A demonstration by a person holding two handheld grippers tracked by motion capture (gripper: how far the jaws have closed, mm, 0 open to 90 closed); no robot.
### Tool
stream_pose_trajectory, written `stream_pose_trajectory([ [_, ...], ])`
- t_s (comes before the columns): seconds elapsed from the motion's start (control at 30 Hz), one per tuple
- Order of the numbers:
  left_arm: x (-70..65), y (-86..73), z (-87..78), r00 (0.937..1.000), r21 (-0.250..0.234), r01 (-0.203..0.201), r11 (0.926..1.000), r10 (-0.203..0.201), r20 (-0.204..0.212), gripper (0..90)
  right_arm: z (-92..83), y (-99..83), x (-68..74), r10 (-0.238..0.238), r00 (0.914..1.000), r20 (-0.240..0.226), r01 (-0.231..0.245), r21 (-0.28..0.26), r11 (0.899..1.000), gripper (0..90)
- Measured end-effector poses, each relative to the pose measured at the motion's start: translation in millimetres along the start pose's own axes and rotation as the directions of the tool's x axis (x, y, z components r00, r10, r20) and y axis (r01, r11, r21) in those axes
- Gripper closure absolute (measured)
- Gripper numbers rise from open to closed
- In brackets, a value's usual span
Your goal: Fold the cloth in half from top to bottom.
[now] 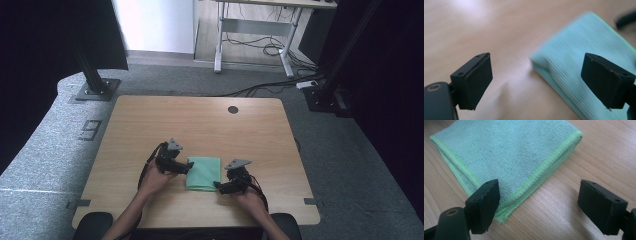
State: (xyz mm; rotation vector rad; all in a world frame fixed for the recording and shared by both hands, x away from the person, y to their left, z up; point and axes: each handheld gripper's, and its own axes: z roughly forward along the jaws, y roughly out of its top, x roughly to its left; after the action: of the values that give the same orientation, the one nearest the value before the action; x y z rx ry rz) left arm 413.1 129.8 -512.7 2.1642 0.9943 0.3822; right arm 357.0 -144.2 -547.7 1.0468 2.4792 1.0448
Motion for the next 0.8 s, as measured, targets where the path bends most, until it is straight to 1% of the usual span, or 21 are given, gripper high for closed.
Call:
stream_pose_trajectory([
  [0.03,3.2,1.7,3.7,0.9999,0.008,0.004,1.0,-0.004,-0.015,11.5,0.0,0.0,0.0,0.0,1.0,0.0,0.0,0.0,1.0,17.9],
  [0.1,8.6,2.9,11.1,0.9983,0.035,-0.001,0.9994,0.003,-0.058,12.1,0.0,-0.1,-0.2,-0.002,1.0,0.0,0.002,0.001,1.0,17.9],
  [0.17,11.9,1.6,19.1,0.9969,0.059,-0.003,0.9982,0.007,-0.078,13.4,0.0,-0.1,-0.3,-0.003,1.0,-0.001,0.003,0.0,1.0,17.9],
  [0.2,12.0,0.3,23.0,0.9956,0.086,-0.02,0.9961,0.028,-0.09,13.5,0.0,-0.1,-0.2,-0.002,1.0,-0.001,0.002,0.0,1.0,17.9],
  [0.23,11.9,-1.2,26.5,0.9943,0.101,-0.034,0.9943,0.044,-0.097,12.9,0.0,0.0,-0.3,-0.002,1.0,-0.001,0.002,0.0,1.0,17.9],
  [0.3,12.6,-1.6,27.2,0.996,0.09,-0.012,0.9958,0.02,-0.087,12.5,0.1,-0.1,-0.3,-0.002,1.0,-0.001,0.002,0.0,1.0,17.9],
  [0.37,8.7,-0.3,21.0,0.9952,0.061,-0.019,0.9979,0.025,-0.094,12.9,0.0,-0.1,-0.3,-0.002,1.0,-0.001,0.002,0.0,1.0,17.8],
  [0.4,6.2,0.5,15.5,0.9965,0.046,-0.02,0.9988,0.024,-0.08,13.1,0.1,-0.1,-0.5,-0.005,1.0,-0.001,0.005,-0.002,1.0,17.9],
  [0.47,-2.6,-0.8,2.2,0.9997,0.013,-0.014,0.9998,0.014,-0.018,12.9,0.1,-0.1,-0.4,-0.002,1.0,-0.001,0.002,0.0,1.0,17.8],
  [0.53,-16.0,-7.4,-8.3,0.9992,0.005,-0.031,0.9995,0.031,0.027,12.4,0.1,-0.1,-0.3,-0.002,1.0,-0.001,0.002,-0.001,1.0,17.8],
  [0.6,-28.8,-18.6,-14.3,0.997,0.017,-0.06,0.998,0.059,0.05,12.1,0.2,0.0,-0.3,-0.001,1.0,0.0,0.001,0.0,1.0,17.5],
  [0.63,-33.3,-24.6,-15.8,0.9962,0.029,-0.072,0.997,0.071,0.051,11.7,0.2,0.0,-0.2,-0.001,1.0,0.001,0.001,0.0,1.0,17.4],
  [0.7,-38.7,-35.9,-15.9,0.9954,0.054,-0.089,0.9946,0.087,0.041,11.7,0.4,0.0,-0.2,0.0,1.0,0.003,0.0,0.0,1.0,16.7],
  [0.77,-39.1,-44.6,-12.8,0.9938,0.083,-0.111,0.9904,0.112,-0.003,11.6,1.0,0.2,-0.3,0.003,1.0,0.007,-0.003,-0.002,1.0,16.7],
  [0.8,-37.0,-47.0,-10.7,0.9946,0.081,-0.103,0.9914,0.104,-0.005,10.9,1.5,0.4,-0.8,0.002,1.0,0.008,-0.001,-0.005,1.0,16.7],
])
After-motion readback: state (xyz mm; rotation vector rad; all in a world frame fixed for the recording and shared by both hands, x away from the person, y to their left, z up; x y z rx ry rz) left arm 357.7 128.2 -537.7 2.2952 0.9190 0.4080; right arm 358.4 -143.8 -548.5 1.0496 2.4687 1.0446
